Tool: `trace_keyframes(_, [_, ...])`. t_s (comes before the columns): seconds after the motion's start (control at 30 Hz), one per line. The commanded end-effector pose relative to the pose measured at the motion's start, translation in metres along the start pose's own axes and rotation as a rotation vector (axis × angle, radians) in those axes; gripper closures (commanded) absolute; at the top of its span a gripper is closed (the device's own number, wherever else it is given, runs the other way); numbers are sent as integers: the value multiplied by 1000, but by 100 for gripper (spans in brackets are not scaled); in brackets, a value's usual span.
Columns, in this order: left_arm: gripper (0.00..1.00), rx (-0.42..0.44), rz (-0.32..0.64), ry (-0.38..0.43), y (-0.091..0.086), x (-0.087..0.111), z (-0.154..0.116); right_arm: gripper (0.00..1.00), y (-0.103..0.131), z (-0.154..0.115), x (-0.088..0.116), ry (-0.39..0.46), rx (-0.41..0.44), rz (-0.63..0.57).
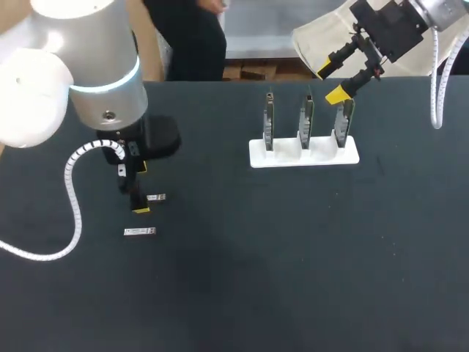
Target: Pick up the optical module with the left hand, and insert it into the network port with the right hand.
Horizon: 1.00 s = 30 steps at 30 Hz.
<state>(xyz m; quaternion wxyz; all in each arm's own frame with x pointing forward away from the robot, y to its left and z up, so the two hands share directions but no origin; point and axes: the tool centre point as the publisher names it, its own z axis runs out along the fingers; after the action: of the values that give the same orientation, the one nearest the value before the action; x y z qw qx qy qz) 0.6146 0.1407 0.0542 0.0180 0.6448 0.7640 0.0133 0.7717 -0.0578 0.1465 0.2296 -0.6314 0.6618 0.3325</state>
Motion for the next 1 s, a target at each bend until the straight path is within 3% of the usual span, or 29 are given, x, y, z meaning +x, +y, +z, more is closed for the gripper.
trace_keyframes(0.03, [0,15,15,27,5,2,14,0,2,0,0,-1,5,-1])
trace_keyframes(0.4, [0,43,7,50,8,17,39,0,2,0,0,-1,5,-1])
trace_keyframes(1.0, [0,57,14,33,26,18,52,0,2,0,0,-1,5,-1])
